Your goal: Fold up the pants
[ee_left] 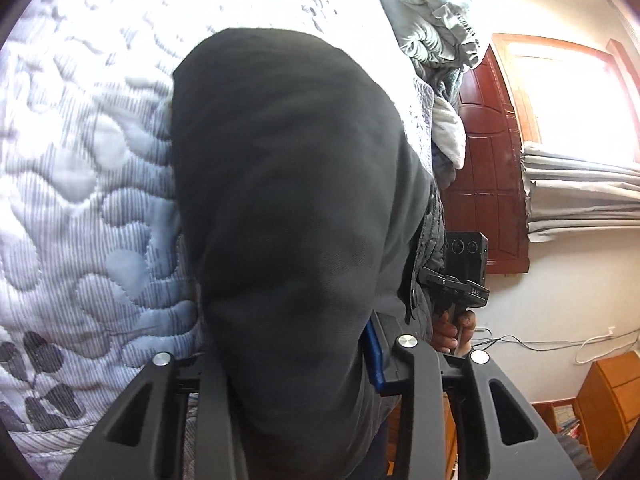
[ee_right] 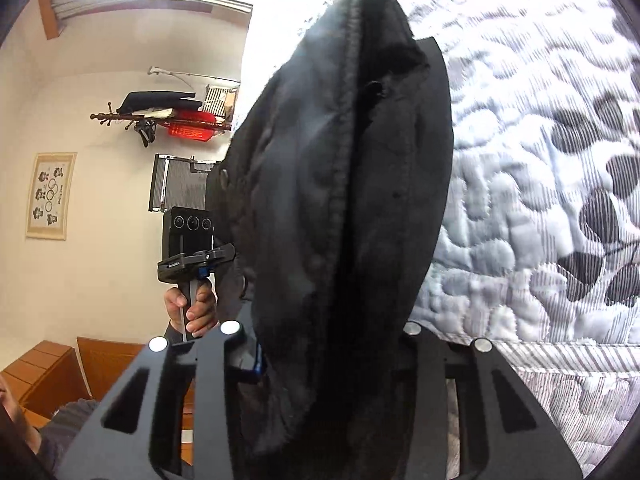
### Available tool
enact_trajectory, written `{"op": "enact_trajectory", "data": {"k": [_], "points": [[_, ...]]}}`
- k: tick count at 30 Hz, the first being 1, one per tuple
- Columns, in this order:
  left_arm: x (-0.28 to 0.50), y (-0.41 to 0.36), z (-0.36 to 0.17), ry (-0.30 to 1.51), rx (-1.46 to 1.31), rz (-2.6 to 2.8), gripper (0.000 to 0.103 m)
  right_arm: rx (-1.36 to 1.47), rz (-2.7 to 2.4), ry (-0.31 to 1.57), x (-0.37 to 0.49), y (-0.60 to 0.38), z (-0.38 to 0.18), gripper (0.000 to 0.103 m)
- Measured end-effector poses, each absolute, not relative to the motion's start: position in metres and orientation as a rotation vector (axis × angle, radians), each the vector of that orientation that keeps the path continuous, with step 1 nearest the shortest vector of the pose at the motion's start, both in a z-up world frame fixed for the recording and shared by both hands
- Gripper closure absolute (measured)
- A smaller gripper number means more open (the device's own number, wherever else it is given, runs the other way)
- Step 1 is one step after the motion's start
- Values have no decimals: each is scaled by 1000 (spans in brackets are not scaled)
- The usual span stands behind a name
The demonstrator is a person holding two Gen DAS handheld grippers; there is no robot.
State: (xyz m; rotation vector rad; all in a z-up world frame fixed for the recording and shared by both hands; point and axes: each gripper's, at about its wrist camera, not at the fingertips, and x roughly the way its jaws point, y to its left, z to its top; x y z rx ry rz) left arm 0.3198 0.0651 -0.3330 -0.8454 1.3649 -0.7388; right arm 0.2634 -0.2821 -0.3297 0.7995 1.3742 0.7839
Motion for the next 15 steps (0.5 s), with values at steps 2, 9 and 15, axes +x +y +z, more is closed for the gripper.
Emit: {"op": "enact_trajectory", "data": {"k": [2,9,15], "points": [[326,70,-322,1341,-839,-740,68,788,793,1355,274,-276,-319,66],[374,107,-279,1266,-793,-707,68,734,836,1306,354,-242,-292,66],[435,152,-279,1265,-783,-644,68,675,840,1327,447,-210,-294,66]]}}
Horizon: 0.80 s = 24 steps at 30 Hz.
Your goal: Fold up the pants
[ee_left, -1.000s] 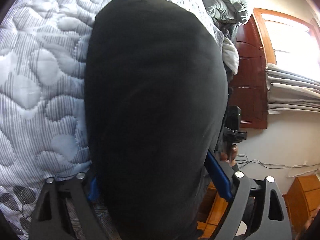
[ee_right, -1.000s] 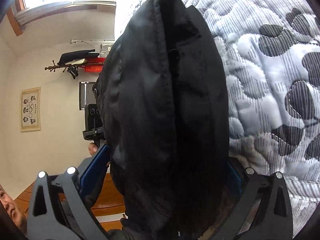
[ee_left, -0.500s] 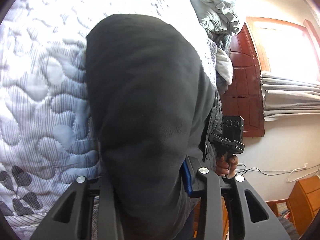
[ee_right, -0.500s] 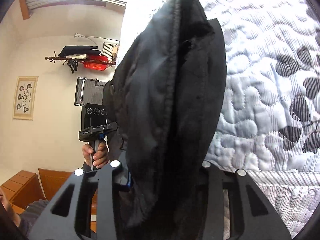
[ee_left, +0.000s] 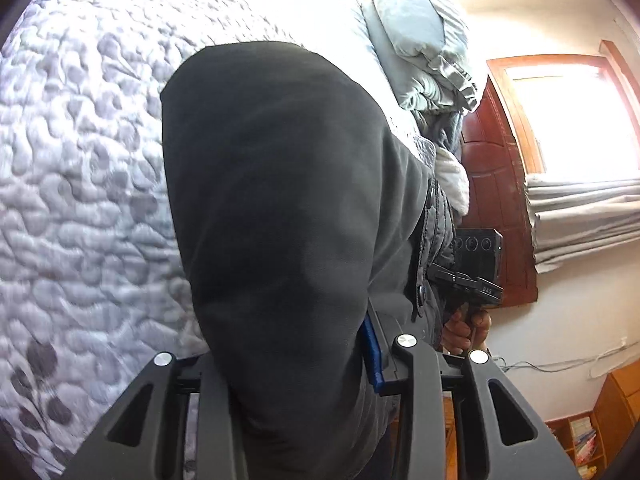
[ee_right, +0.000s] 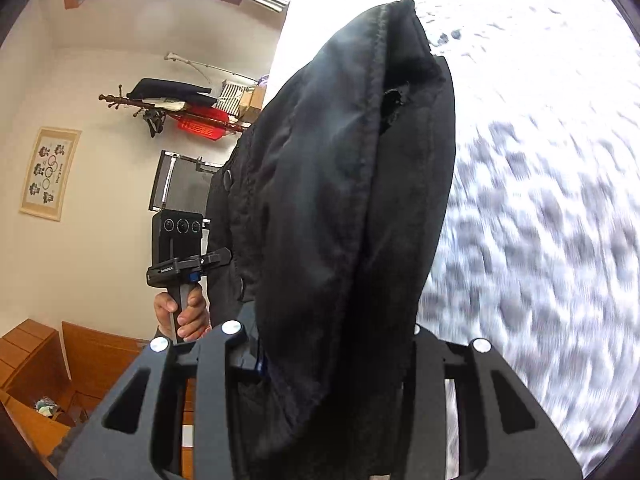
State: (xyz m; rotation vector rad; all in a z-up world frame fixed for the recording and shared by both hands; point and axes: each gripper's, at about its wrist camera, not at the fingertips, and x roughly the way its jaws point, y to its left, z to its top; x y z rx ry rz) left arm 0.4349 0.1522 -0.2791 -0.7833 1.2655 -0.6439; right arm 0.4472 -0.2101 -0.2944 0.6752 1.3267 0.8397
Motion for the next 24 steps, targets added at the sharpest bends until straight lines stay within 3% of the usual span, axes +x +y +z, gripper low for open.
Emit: {"op": "enact_trajectory", "data": {"k": [7,14,20,24], "points": [[482,196,-321,1318,-818,-551,66,667,814,1406,524,-169,-343,65],[474,210,-350,1297,-876,-585,59,701,817,1435,527,-181,-386,53],[468,217,-355,1276,-906,-573,54,668,786,1451,536,-167,-373,37],[465,223,-343,1248,-876,-509,36,632,759,1438,532,-168,-355,33]]}}
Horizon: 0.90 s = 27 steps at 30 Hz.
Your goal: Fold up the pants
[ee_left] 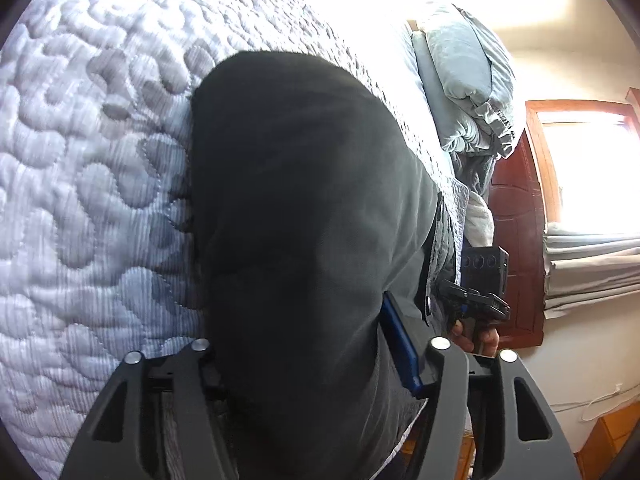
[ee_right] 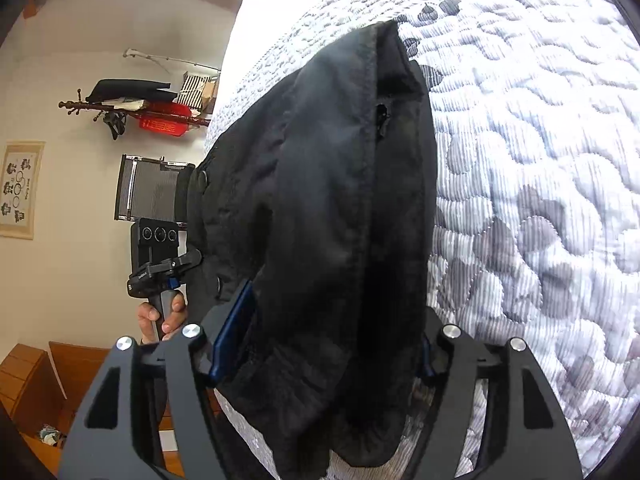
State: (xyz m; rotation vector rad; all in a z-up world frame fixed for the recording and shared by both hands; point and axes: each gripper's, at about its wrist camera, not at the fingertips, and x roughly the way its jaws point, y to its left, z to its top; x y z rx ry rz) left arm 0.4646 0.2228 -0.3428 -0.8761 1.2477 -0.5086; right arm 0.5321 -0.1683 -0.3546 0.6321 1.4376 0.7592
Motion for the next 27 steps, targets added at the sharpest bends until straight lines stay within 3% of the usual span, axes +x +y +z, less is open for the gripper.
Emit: {"op": "enact_trajectory", "data": {"k": [7,13,18,20,25,27], "points": [[440,239,-319,1174,-789,-338,30,580,674,1346,514,-200,-323,33],[431,242,-337,1181,-804,-291,25,482,567,1361,498,-215,-347,31],[423,251,-328,1153,-846,-280,24,576,544,1316,486,-228,-346,29],[415,257,-314,1106,-832,-268,16,612,525,1278,480,-235,-334,28],[387,258,-283,1063,-710,-154,5,554,430,1219,456,-240,-305,12],[370,253,-268,1036,-628,-111,4,451,346,1213,444,-228,-293,12]]}}
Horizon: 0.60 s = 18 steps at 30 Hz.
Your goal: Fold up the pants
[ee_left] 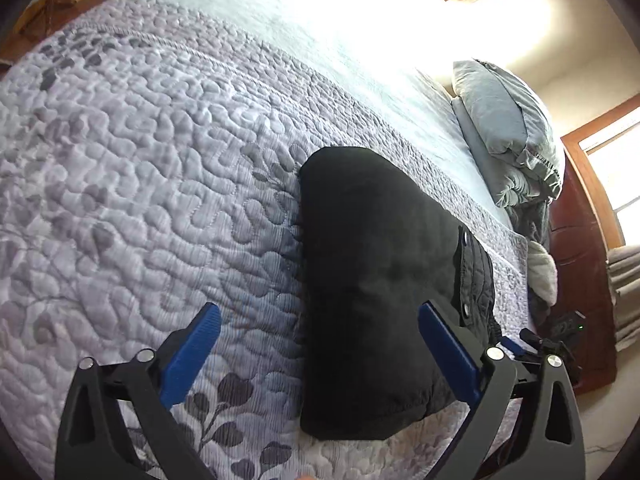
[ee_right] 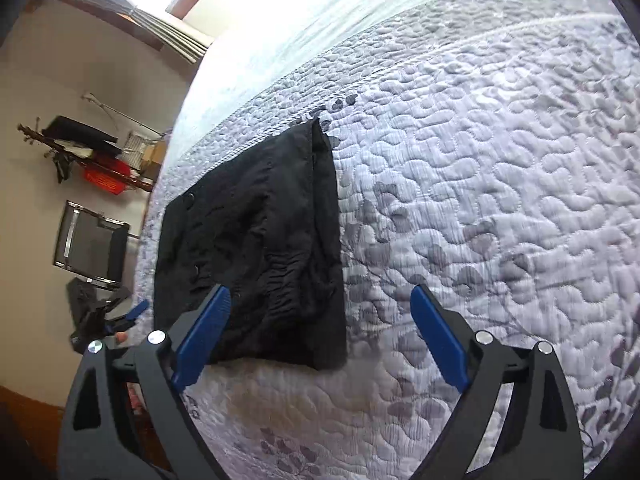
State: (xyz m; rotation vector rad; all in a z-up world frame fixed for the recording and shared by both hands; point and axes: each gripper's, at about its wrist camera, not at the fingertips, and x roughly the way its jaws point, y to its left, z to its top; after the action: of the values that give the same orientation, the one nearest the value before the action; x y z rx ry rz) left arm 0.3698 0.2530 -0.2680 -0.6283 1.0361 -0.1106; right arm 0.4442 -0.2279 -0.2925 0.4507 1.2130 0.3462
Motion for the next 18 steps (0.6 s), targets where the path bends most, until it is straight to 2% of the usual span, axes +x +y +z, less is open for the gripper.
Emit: {"op": "enact_trajectory", "data": {"k": [5,11,14,18], "points": [[315,224,-211,892,-380,25,4,337,217,1122,398,-219,-262,8],[239,212,-149,726,-348,132,4,344,149,1039,336,-207,-215,8],[202,201,-117,695,-321,164,4,342,136,975,293,-200,-179,6],[149,178,-74,674,-263,151,4,169,122,809,225,-176,-114,3]]}}
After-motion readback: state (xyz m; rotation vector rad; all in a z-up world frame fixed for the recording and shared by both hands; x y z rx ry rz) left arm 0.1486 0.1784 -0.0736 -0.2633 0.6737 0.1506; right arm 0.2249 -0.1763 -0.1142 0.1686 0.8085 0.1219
